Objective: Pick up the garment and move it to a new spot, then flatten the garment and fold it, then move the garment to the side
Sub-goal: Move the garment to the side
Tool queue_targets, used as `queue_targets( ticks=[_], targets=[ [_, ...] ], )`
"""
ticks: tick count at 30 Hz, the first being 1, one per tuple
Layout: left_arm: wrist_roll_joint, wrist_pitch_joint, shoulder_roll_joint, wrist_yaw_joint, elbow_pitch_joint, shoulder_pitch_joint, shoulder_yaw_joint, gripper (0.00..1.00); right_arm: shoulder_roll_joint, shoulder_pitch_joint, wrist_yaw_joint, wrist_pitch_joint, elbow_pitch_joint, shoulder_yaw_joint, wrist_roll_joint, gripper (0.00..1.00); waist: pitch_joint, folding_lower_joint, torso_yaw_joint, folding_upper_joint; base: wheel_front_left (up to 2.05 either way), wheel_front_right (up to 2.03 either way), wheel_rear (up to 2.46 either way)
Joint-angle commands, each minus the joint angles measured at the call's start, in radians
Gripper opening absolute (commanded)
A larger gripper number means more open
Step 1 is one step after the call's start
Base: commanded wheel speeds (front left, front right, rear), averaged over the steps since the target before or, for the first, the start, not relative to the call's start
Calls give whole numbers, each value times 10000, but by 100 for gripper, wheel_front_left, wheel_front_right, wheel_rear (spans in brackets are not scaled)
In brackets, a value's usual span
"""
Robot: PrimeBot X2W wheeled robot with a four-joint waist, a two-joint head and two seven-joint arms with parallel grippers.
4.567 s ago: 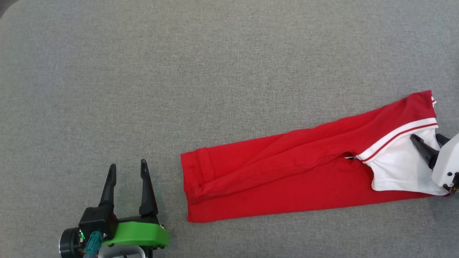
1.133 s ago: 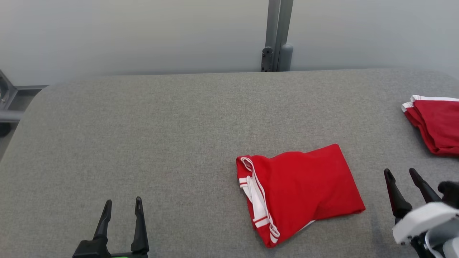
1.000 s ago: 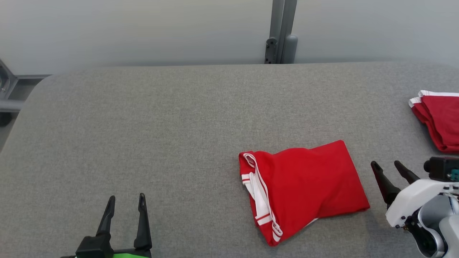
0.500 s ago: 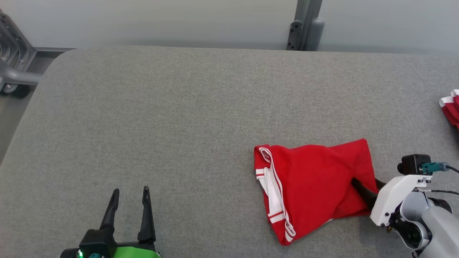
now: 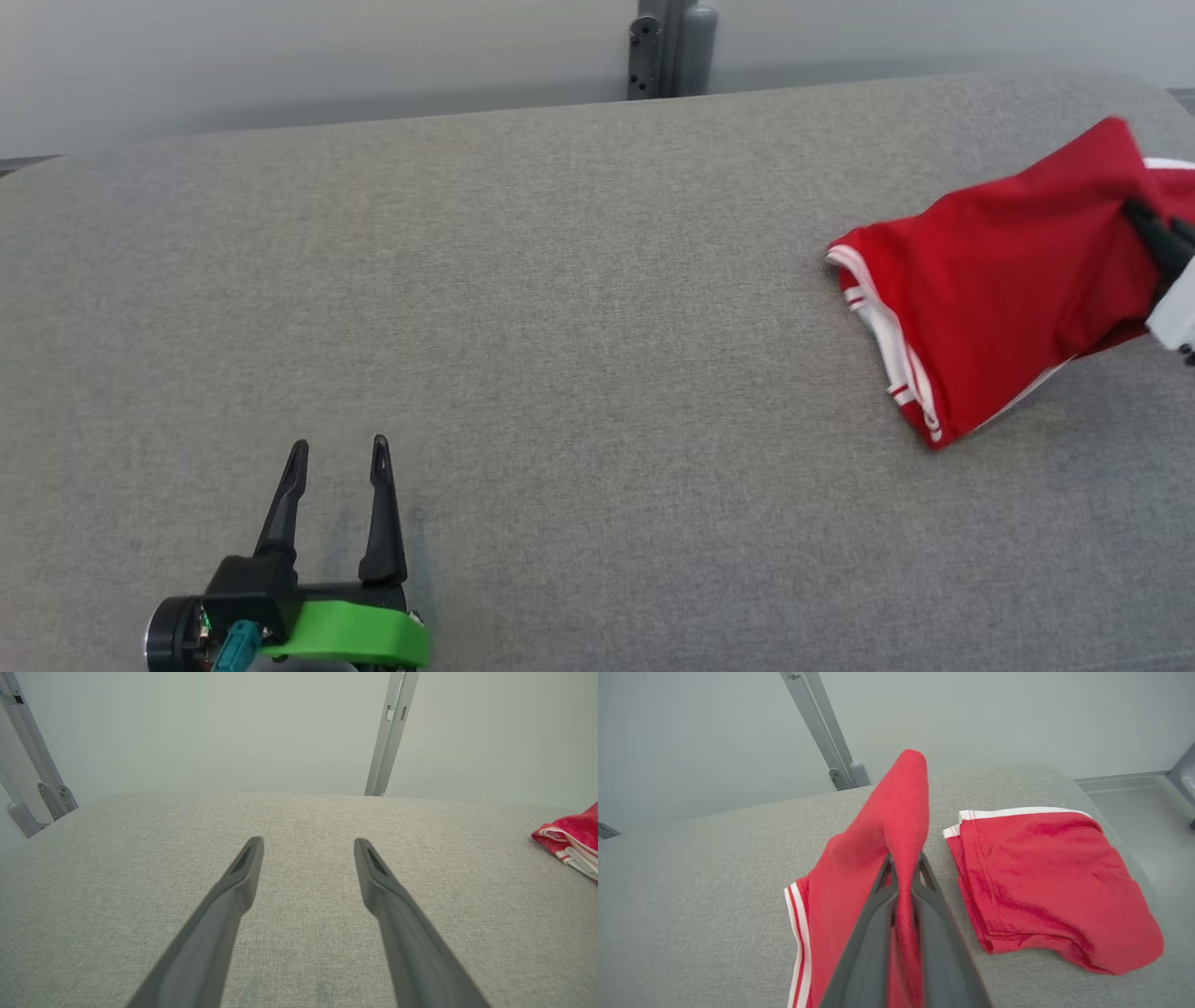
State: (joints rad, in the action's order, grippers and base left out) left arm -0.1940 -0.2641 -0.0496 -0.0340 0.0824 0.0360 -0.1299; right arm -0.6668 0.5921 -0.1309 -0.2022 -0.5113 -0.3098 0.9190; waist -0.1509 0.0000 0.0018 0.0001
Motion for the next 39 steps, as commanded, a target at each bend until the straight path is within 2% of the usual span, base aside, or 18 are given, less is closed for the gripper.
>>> queue_targets(
  ticks=[1,5,14,16,17,20,24,30,34,39],
  targets=[
    [92,1,-23,73,-8,-252,-53,100,-210,345,5,-5,29,140,-99,0,-613,0,-894,-1,0,0,0],
    [251,2,-25,177,90,-540,-184,100,-657,847,5,75,-91,435,-357,0,-982,0,-1201,-1,0,0,0],
    [533,2,-26,312,283,-920,-201,100,-684,1814,5,683,-1368,1146,-1096,0,-1515,0,-1039,-1,0,0,0],
    [551,2,-26,292,298,-902,-147,100,-634,1979,6,798,-1717,1299,-1276,79,-1554,0,-971,-1,0,0,0],
    [552,2,-26,286,309,-845,-127,100,-629,1974,5,707,-1921,1310,-1414,100,-1558,0,-948,-1,0,0,0],
    [550,1,-26,313,306,-709,-100,100,-879,2131,6,856,-2373,1351,-2051,100,-1579,0,-890,-1,0,0,0],
    [486,2,-25,247,251,-634,-56,100,-1035,2320,6,1733,-2673,1754,-2875,100,-1515,0,-832,-1,0,0,0],
    [245,2,-26,131,-31,-431,-40,100,-1135,1381,6,3417,-1736,2186,-3575,100,-900,0,-655,-1,0,0,0],
    [-132,1,-25,-6,-157,-111,34,100,-708,-135,6,4329,-928,2472,-4256,100,-175,0,-590,-1,0,0,0],
    [-244,2,-25,-265,-95,476,431,100,725,-2498,8,4665,451,3501,-5737,100,632,0,-619,-1,0,0,0]
  ],
)
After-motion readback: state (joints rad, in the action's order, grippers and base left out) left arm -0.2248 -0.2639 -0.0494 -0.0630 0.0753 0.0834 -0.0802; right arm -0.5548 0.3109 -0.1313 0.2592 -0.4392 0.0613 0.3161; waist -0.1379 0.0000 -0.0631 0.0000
